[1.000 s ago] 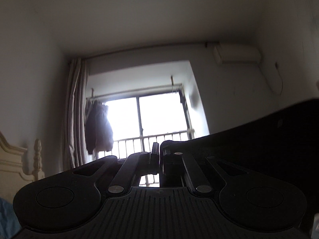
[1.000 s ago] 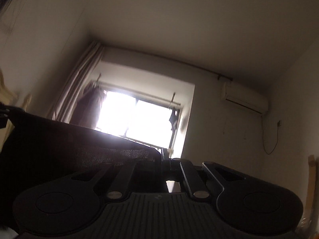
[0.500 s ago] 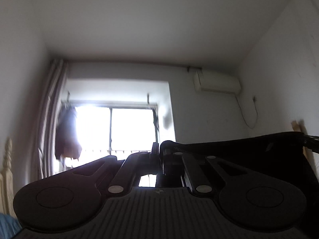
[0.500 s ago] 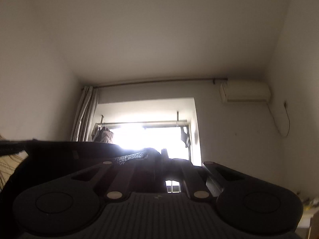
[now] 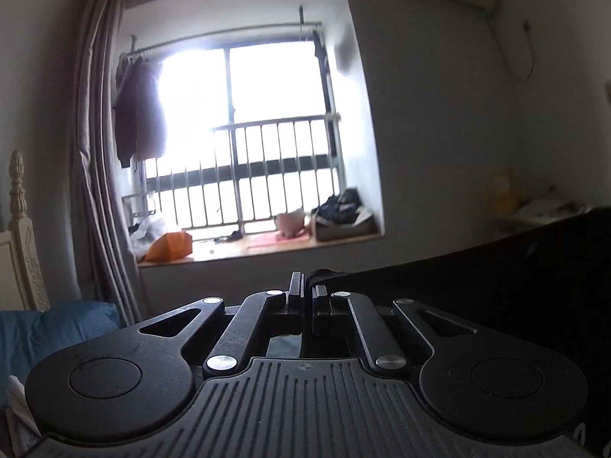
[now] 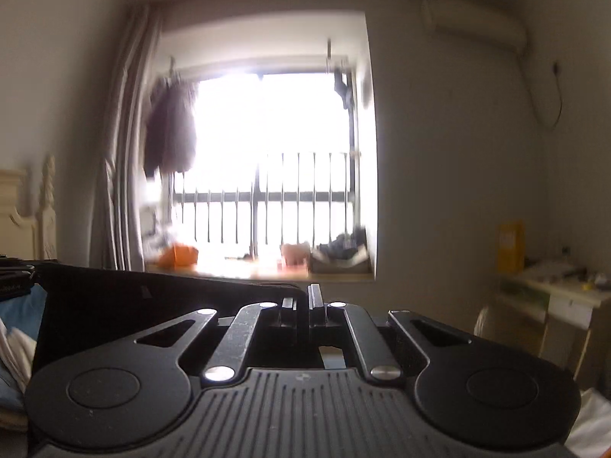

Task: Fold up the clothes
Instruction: 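Raise the T-shirt high with both grippers to let it hang, then lay the T-shirt flat on the bed with both grippers, pulling it straight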

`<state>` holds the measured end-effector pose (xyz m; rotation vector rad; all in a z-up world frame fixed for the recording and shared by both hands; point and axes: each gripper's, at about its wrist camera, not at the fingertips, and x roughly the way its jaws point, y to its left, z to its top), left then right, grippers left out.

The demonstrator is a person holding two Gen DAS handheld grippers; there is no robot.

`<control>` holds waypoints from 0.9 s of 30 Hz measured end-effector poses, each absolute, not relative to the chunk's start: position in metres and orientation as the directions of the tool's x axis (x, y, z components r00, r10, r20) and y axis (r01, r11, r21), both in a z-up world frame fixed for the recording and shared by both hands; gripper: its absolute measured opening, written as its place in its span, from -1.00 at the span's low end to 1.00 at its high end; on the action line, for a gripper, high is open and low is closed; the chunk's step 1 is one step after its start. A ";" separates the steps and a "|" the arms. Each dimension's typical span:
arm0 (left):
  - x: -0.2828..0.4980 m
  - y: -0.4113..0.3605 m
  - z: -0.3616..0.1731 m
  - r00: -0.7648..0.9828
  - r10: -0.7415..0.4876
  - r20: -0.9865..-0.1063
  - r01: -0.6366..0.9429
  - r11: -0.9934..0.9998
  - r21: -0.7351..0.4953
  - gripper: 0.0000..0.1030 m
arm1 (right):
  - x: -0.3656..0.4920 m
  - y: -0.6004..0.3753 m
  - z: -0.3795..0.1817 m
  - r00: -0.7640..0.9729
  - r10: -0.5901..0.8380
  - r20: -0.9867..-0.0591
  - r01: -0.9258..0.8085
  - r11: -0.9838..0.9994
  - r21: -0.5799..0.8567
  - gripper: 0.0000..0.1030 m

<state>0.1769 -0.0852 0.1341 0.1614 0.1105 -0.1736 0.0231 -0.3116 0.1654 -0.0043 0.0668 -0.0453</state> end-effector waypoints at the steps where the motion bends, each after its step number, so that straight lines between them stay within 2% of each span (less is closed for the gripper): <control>1: 0.184 -0.088 0.131 0.980 -0.151 -0.132 0.172 0.972 0.162 -0.94 | 0.039 -0.311 0.156 0.995 -0.059 -0.085 0.057 0.998 -0.021 -0.91; 7: 0.215 -0.086 0.096 0.969 -0.078 -0.236 0.127 0.971 0.202 -0.94 | 0.116 -0.289 0.105 0.977 -0.105 -0.185 0.087 0.991 -0.101 -0.91; 9: 0.215 -0.090 0.076 0.959 -0.058 -0.277 0.128 0.962 0.241 -0.94 | 0.133 -0.282 0.070 0.957 -0.100 -0.273 0.074 0.992 -0.105 -0.91; 13: 0.232 -0.092 0.019 0.888 -0.035 -0.459 0.177 0.946 0.271 -0.88 | 0.174 -0.273 0.001 0.881 -0.078 -0.466 0.038 0.995 -0.094 -0.90; 15: 0.245 -0.087 -0.013 0.815 -0.033 -0.578 0.211 0.947 0.242 -0.66 | 0.194 -0.269 -0.033 0.829 -0.066 -0.556 0.022 0.996 -0.086 -0.84; 16: 0.251 -0.083 -0.028 0.764 -0.044 -0.644 0.230 0.951 0.208 -0.44 | 0.205 -0.267 -0.050 0.799 -0.060 -0.598 0.014 0.997 -0.081 -0.78; 17: 0.258 -0.079 -0.042 0.707 -0.057 -0.705 0.241 0.956 0.164 -0.29 | 0.215 -0.265 -0.068 0.767 -0.054 -0.639 0.006 0.997 -0.076 -0.51; 18: 0.264 -0.073 -0.055 0.651 -0.074 -0.756 0.242 0.964 0.114 -0.24 | 0.225 -0.263 -0.085 0.733 -0.047 -0.678 -0.001 0.998 -0.071 -0.16; 19: 0.267 -0.066 -0.063 0.613 -0.095 -0.784 0.229 0.972 0.061 -0.20 | 0.229 -0.266 -0.096 0.703 -0.033 -0.710 0.005 0.999 -0.041 -0.05; 21: 0.272 -0.049 -0.067 0.575 -0.149 -0.804 0.188 0.981 -0.047 -0.17 | 0.229 -0.280 -0.110 0.649 0.011 -0.761 0.041 0.998 0.050 0.05; 23: 0.271 -0.024 -0.062 0.584 -0.229 -0.779 0.134 0.973 -0.186 0.09 | 0.228 -0.294 -0.118 0.613 0.060 -0.788 0.081 0.987 0.138 0.14; 27: 0.263 0.023 -0.037 0.631 -0.350 -0.692 0.039 0.905 -0.423 0.28 | 0.212 -0.338 -0.108 0.678 0.186 -0.711 0.165 0.904 0.394 0.31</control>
